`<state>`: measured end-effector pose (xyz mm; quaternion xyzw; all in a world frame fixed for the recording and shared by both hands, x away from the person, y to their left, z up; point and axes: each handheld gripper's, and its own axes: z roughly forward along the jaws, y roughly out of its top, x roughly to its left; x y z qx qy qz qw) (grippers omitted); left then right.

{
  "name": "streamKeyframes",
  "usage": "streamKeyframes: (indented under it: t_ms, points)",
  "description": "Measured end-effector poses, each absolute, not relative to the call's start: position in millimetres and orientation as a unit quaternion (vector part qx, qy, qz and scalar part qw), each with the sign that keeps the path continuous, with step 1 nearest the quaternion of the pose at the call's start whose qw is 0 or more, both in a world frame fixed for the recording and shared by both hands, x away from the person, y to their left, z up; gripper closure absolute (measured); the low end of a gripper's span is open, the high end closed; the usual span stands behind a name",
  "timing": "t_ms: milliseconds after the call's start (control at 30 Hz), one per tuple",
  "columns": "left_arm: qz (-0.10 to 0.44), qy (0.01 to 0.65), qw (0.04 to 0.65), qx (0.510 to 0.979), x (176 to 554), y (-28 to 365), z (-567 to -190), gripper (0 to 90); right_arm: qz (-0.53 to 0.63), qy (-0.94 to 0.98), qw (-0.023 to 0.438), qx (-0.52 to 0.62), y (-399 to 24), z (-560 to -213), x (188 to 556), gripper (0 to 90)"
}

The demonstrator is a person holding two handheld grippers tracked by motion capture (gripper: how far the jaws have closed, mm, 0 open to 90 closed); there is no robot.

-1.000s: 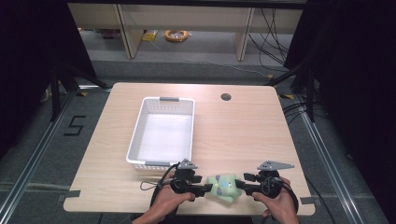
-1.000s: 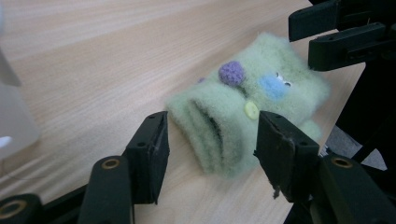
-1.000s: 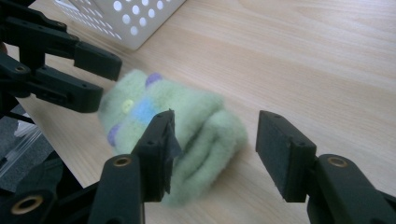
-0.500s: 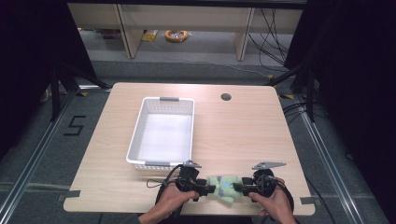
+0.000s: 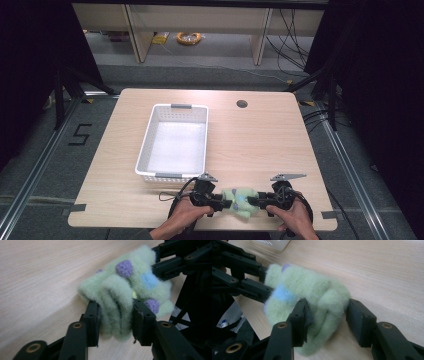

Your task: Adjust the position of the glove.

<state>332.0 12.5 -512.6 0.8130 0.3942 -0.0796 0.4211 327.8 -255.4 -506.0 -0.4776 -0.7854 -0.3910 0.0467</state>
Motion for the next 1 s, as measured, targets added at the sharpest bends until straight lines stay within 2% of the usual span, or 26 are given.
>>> streamKeyframes:
  t_ms: [33,100,167,267,833,867,933,967,1000]
  points:
    - [-0.063,0.386,0.419,0.82,329.3,11.0,-510.4,65.2,-0.388,-0.786,0.043,-0.48,-254.3,-505.7,327.5,55.4]
    - [-0.054,0.382,0.421,0.821,327.9,10.2,-509.4,68.4,-0.4,-0.786,0.049,-0.47,-252.3,-505.9,326.3,64.3]
    - [-0.062,0.38,0.424,0.82,328.4,11.2,-509.6,69.9,-0.403,-0.79,0.047,-0.46,-252.2,-505.0,325.3,70.8]
    - [-0.063,0.377,0.424,0.821,328.5,12.7,-508.9,71.3,-0.414,-0.788,0.05,-0.452,-252.2,-505.0,324.3,74.0]
    - [-0.07,0.372,0.436,0.817,327.0,25.2,-496.6,72.3,-0.452,-0.783,0.036,-0.425,-251.8,-493.0,316.1,76.9]
    - [-0.076,0.368,0.437,0.817,326.9,26.0,-495.5,72.3,-0.449,-0.777,0.049,-0.438,-250.4,-490.9,313.4,76.9]
    - [-0.074,0.365,0.439,0.818,326.2,27.0,-493.8,72.2,-0.452,-0.785,0.028,-0.422,-251.3,-491.3,314.6,76.9]
    - [-0.067,0.373,0.441,0.814,324.7,26.7,-493.1,72.2,-0.453,-0.778,0.048,-0.432,-249.8,-490.0,312.1,76.9]
    - [-0.073,0.366,0.439,0.817,325.7,28.4,-492.9,72.2,-0.458,-0.778,0.044,-0.428,-249.3,-490.5,311.9,76.9]
